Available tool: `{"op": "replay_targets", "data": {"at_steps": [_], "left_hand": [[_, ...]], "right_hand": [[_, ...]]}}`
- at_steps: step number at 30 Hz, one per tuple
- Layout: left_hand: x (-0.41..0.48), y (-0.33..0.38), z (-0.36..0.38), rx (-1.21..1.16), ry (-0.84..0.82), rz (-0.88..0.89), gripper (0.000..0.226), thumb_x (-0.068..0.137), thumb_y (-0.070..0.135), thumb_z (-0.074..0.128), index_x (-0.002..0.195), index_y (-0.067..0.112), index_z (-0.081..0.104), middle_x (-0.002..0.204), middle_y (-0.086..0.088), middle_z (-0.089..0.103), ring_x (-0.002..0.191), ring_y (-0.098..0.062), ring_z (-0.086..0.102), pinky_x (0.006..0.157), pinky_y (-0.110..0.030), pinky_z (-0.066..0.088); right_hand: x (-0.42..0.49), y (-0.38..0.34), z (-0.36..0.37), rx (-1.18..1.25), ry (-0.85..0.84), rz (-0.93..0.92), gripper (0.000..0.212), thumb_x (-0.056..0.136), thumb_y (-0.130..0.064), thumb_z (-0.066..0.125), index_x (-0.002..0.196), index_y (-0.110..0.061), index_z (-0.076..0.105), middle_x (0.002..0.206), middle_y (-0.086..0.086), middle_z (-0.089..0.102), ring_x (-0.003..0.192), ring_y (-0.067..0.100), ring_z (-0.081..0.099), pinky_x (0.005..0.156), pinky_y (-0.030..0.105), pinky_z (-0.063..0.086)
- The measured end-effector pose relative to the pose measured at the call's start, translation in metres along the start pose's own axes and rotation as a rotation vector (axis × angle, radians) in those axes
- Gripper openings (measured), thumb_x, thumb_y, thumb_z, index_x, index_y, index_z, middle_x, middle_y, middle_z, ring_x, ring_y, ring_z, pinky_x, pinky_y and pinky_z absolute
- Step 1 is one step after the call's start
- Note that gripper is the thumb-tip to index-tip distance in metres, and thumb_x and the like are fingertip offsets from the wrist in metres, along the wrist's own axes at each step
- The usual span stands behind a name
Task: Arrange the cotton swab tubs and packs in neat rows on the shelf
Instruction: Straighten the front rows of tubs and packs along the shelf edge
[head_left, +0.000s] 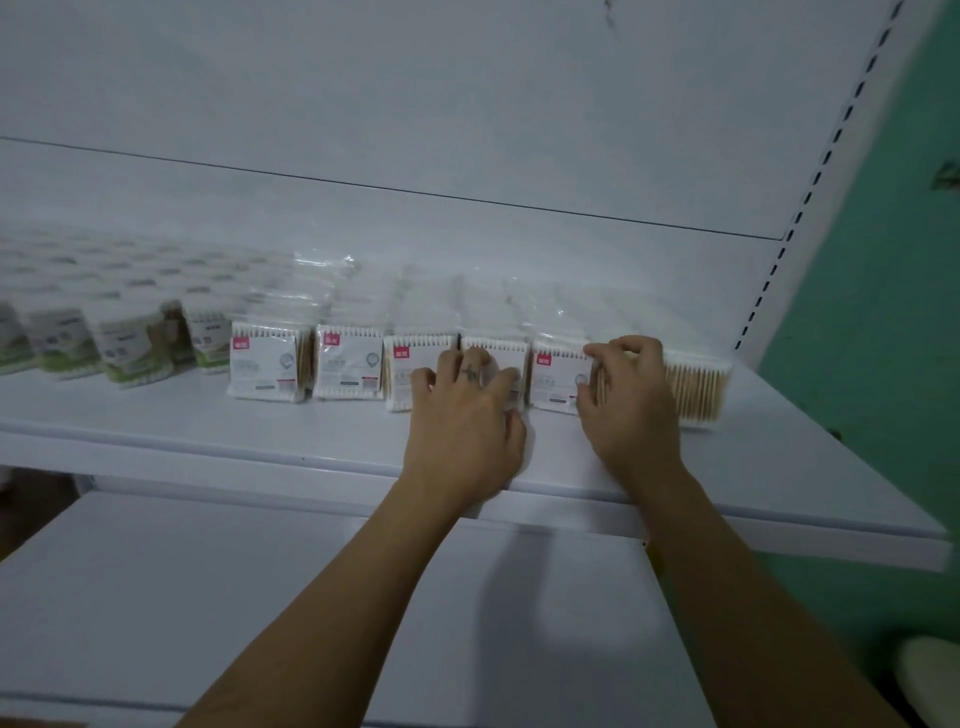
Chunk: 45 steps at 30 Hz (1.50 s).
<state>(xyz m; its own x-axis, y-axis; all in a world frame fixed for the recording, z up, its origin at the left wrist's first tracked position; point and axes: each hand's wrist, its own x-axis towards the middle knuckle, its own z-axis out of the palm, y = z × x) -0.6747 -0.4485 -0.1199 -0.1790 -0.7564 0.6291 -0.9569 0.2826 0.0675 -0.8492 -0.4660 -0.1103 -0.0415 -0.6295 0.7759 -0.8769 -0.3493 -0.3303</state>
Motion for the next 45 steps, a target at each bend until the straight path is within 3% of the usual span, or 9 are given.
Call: {"op": "replay_targets", "data": {"at_steps": [3, 8, 14, 17, 21, 29, 36, 41, 45], "left_hand": [[0.001, -0.001, -0.002, -0.004, 0.021, 0.003, 0.051, 0.080, 0.044, 0.033, 0.114, 0.021, 0.064, 0.118, -0.010, 0.057, 0.110, -0.032, 0.049, 0.085, -0.045, 0.038], [0.002, -0.004, 0.004, -0.028, 0.037, 0.008, 0.045, 0.080, 0.042, 0.045, 0.114, 0.019, 0.062, 0.121, -0.013, 0.053, 0.112, -0.035, 0.046, 0.086, -0.045, 0.035], [0.001, -0.005, 0.009, -0.055, 0.049, 0.007, 0.044, 0.081, 0.041, 0.047, 0.115, 0.017, 0.062, 0.122, -0.015, 0.052, 0.114, -0.035, 0.043, 0.085, -0.045, 0.031], [0.001, -0.004, 0.009, -0.059, 0.052, 0.006, 0.044, 0.080, 0.040, 0.047, 0.115, 0.017, 0.061, 0.122, -0.015, 0.052, 0.115, -0.036, 0.043, 0.086, -0.046, 0.032], [0.001, -0.005, 0.010, -0.063, 0.050, 0.015, 0.045, 0.080, 0.041, 0.045, 0.116, 0.018, 0.062, 0.123, -0.015, 0.052, 0.116, -0.037, 0.043, 0.085, -0.046, 0.033], [0.002, -0.004, 0.011, 0.025, 0.057, 0.019, 0.051, 0.080, 0.044, 0.032, 0.118, 0.024, 0.062, 0.123, -0.013, 0.052, 0.114, -0.035, 0.045, 0.085, -0.046, 0.036], [0.001, -0.001, 0.003, -0.017, 0.020, 0.005, 0.044, 0.084, 0.038, 0.057, 0.128, 0.029, 0.056, 0.132, -0.009, 0.048, 0.122, -0.031, 0.040, 0.096, -0.049, 0.033], [-0.009, -0.029, -0.014, -0.013, 0.182, -0.098, 0.038, 0.075, 0.024, 0.074, 0.113, 0.018, 0.065, 0.115, -0.010, 0.061, 0.106, -0.035, 0.054, 0.085, -0.047, 0.040], [-0.009, -0.056, -0.022, -0.018, 0.092, -0.226, 0.045, 0.082, 0.025, 0.071, 0.124, 0.017, 0.058, 0.129, -0.011, 0.054, 0.117, -0.034, 0.047, 0.092, -0.046, 0.038]], "right_hand": [[0.003, -0.001, -0.001, -0.019, -0.014, -0.003, 0.035, 0.081, -0.004, 0.071, 0.116, -0.004, 0.064, 0.116, 0.014, 0.049, 0.096, 0.023, 0.056, 0.082, 0.023, 0.045], [0.006, -0.002, 0.001, -0.056, -0.081, 0.017, 0.040, 0.083, 0.000, 0.065, 0.123, -0.005, 0.061, 0.120, 0.012, 0.048, 0.097, 0.002, 0.036, 0.087, 0.005, 0.027], [0.002, 0.000, 0.003, -0.037, -0.077, -0.056, 0.047, 0.080, 0.003, 0.067, 0.126, -0.004, 0.060, 0.118, 0.014, 0.052, 0.091, -0.011, 0.029, 0.085, -0.010, 0.020], [0.001, 0.001, 0.002, -0.044, -0.094, -0.056, 0.035, 0.081, -0.002, 0.068, 0.115, -0.008, 0.067, 0.119, 0.011, 0.053, 0.095, -0.010, 0.032, 0.085, -0.003, 0.028], [-0.002, 0.002, 0.003, -0.118, -0.116, -0.048, 0.031, 0.081, -0.011, 0.069, 0.112, -0.013, 0.070, 0.121, 0.005, 0.053, 0.099, 0.007, 0.049, 0.085, 0.020, 0.042], [-0.001, 0.006, 0.005, -0.094, -0.074, -0.109, 0.030, 0.076, -0.011, 0.070, 0.106, -0.010, 0.073, 0.112, 0.008, 0.058, 0.097, 0.022, 0.059, 0.080, 0.033, 0.052], [-0.002, 0.000, 0.000, -0.120, -0.047, -0.081, 0.029, 0.073, -0.014, 0.076, 0.103, -0.013, 0.074, 0.131, 0.014, 0.052, 0.107, 0.032, 0.053, 0.092, 0.042, 0.045], [-0.007, -0.016, -0.001, -0.071, 0.009, -0.143, 0.026, 0.073, -0.017, 0.076, 0.099, -0.014, 0.073, 0.117, 0.008, 0.060, 0.105, 0.026, 0.050, 0.090, 0.041, 0.046], [-0.013, -0.046, 0.014, -0.034, -0.081, -0.176, 0.035, 0.074, -0.020, 0.078, 0.108, -0.019, 0.071, 0.121, 0.009, 0.057, 0.113, 0.024, 0.043, 0.096, 0.045, 0.044]]}}
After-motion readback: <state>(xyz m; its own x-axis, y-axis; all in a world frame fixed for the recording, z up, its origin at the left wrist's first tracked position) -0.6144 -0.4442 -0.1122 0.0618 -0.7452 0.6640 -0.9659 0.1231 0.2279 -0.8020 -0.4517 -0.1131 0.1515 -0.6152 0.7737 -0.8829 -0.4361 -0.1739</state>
